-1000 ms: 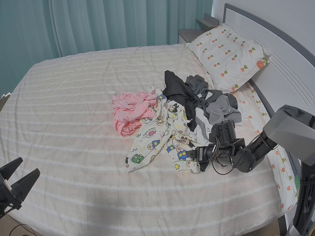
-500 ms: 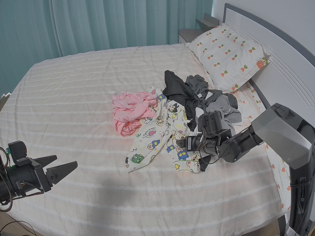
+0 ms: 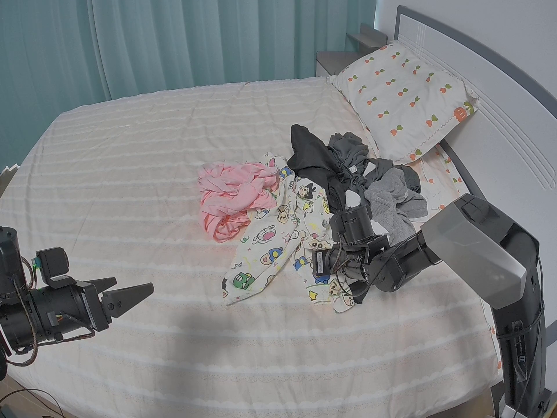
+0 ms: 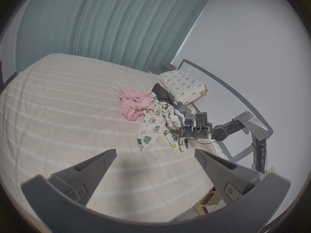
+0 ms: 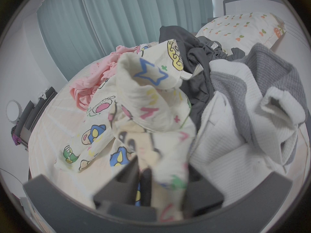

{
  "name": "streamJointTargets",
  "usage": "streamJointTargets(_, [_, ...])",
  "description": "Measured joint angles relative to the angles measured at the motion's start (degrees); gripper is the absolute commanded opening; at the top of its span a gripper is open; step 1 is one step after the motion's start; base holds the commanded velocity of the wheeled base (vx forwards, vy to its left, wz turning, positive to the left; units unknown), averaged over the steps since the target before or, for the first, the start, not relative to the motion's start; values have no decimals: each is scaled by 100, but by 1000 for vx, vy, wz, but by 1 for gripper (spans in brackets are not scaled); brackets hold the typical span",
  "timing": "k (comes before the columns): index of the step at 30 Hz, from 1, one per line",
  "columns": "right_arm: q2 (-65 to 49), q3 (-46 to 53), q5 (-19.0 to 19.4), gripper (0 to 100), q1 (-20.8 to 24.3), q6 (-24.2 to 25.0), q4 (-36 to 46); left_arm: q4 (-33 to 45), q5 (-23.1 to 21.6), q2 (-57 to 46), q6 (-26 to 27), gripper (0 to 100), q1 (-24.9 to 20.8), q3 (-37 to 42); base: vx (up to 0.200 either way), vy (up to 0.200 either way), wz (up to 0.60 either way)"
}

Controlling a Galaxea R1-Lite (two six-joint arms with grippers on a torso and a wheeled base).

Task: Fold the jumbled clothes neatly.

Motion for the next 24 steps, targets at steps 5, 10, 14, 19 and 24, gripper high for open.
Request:
streamJointTargets(5, [-88, 154, 473, 0, 2, 232, -289, -226, 11, 262, 4, 100, -140, -15, 0, 0, 0])
streamJointTargets(10, [-267, 523, 975, 0, -39, 955, -1152, -644, 132, 741, 4, 100, -352, -56, 0, 0, 0])
streamJointTargets(14, [-549, 997, 1421, 0, -54, 1449, -1414, -995, 369, 1232, -2, 100, -606, -89, 0, 0, 0])
streamJointTargets(19, [-1182, 1574, 2372, 0, -52, 2326, -1746, -1303, 540, 1777, -7, 100, -951, -116, 0, 0, 0])
streamJointTargets(24, [-1822, 1980, 2993, 0, -59, 3067, -2042, -1490, 749, 2169, -7, 100, -1281, -129, 0, 0, 0])
